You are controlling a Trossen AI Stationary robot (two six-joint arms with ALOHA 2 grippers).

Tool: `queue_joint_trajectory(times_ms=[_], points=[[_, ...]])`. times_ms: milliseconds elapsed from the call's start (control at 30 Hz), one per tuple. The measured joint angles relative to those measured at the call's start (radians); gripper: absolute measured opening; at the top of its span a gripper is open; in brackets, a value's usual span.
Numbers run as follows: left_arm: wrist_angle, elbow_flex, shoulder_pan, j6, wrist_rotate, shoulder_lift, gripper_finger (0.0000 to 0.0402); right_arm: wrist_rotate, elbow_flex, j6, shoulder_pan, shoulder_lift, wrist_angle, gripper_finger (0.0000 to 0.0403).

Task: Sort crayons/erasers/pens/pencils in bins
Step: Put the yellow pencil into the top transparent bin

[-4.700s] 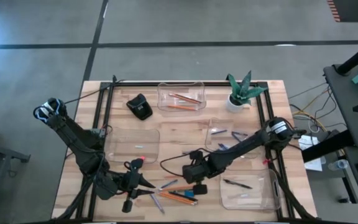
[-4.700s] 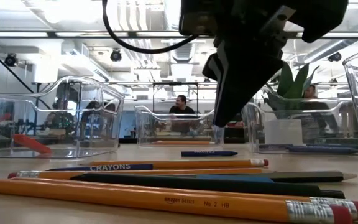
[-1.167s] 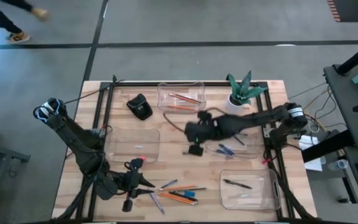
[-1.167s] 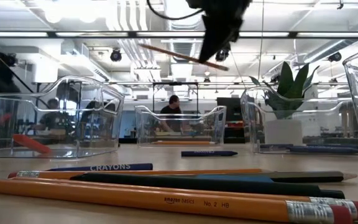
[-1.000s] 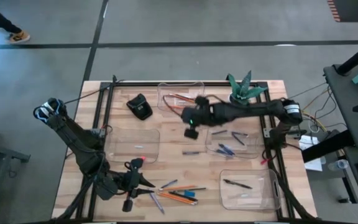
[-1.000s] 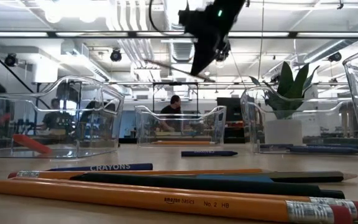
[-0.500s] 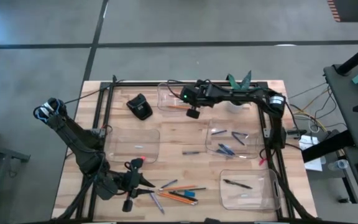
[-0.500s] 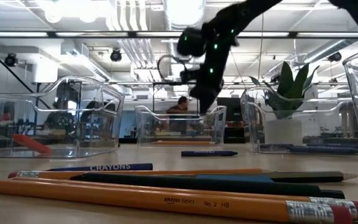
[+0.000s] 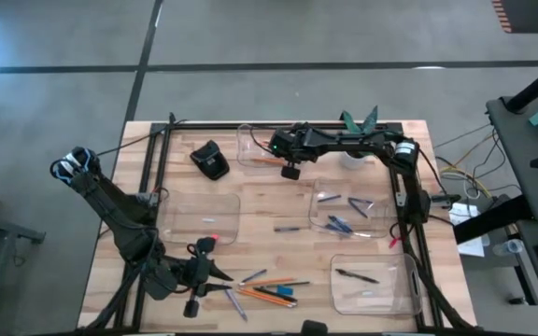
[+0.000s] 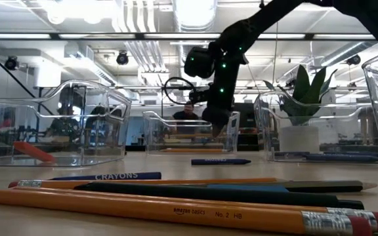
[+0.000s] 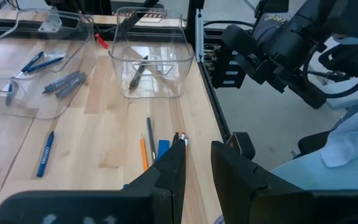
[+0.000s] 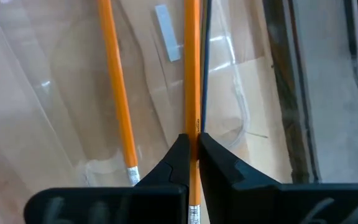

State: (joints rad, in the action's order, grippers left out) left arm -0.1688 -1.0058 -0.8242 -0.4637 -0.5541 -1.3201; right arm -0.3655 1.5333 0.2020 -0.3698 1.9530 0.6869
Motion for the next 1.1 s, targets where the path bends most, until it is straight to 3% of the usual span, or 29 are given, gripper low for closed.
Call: queue_joint_trajectory(times_ms=[900,1100], points=[[0.002,0.000,0.000,-0.001,0.000,0.000,0.0061,0.007,0.000,0.015,-0.006,0.000,-0.024,0.0014],[0.002,0.000,0.000,-0.002,0.000,0.000,0.0061,0.008,0.000,0.012,-0.012,0.000,-0.026,0.0047]])
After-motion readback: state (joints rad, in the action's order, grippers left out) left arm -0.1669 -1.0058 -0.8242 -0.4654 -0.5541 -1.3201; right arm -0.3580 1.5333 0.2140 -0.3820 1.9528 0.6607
